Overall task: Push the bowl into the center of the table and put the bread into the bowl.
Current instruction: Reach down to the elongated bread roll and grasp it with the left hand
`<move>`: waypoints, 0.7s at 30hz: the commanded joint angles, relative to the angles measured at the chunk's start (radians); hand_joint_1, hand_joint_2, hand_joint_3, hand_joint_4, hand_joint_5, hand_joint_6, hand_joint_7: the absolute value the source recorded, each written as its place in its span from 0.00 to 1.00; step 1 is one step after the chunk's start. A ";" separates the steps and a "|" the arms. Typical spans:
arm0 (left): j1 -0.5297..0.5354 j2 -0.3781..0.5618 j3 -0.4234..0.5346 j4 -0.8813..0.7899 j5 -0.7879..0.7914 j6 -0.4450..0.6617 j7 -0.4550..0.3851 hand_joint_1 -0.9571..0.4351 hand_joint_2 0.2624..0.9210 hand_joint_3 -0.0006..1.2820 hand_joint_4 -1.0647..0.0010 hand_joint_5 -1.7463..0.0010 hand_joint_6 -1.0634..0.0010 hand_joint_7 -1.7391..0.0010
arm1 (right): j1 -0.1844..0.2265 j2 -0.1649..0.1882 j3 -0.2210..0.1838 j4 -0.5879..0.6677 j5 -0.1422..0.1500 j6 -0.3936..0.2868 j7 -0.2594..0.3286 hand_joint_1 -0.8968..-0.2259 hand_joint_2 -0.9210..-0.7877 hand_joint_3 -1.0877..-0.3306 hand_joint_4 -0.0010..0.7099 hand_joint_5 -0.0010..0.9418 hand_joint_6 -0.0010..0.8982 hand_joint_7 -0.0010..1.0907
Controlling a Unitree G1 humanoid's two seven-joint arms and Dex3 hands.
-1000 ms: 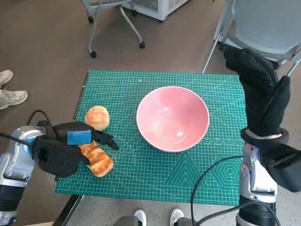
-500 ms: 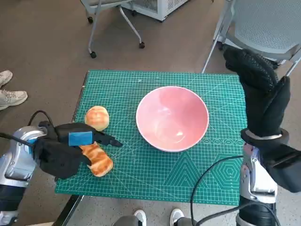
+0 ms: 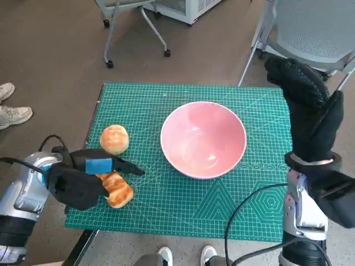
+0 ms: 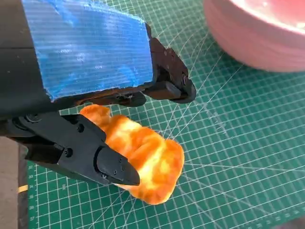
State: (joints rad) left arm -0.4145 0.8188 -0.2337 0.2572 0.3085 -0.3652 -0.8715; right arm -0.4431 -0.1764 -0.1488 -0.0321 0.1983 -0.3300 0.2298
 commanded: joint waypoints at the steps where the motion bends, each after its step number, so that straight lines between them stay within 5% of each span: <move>1: -0.009 0.008 -0.016 -0.004 0.042 0.017 0.011 0.76 0.81 0.00 0.62 1.00 0.58 0.97 | 0.025 -0.003 -0.001 0.002 0.007 0.013 0.003 0.31 0.00 0.51 0.26 0.00 0.04 0.52; 15: 0.003 0.018 -0.038 -0.041 0.149 0.056 0.040 0.78 0.85 0.01 0.60 1.00 0.54 0.97 | 0.021 -0.005 -0.001 0.007 0.002 0.015 0.001 0.32 0.00 0.51 0.26 0.00 0.04 0.52; 21: 0.005 0.018 -0.042 -0.051 0.190 0.065 0.066 0.80 0.94 0.03 0.50 0.98 0.40 0.94 | 0.019 -0.007 -0.002 0.009 0.003 0.016 0.002 0.32 0.00 0.50 0.25 0.00 0.04 0.52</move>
State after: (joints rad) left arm -0.4151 0.8224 -0.2649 0.2165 0.4692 -0.3069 -0.8202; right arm -0.4422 -0.1780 -0.1495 -0.0321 0.1974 -0.3299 0.2298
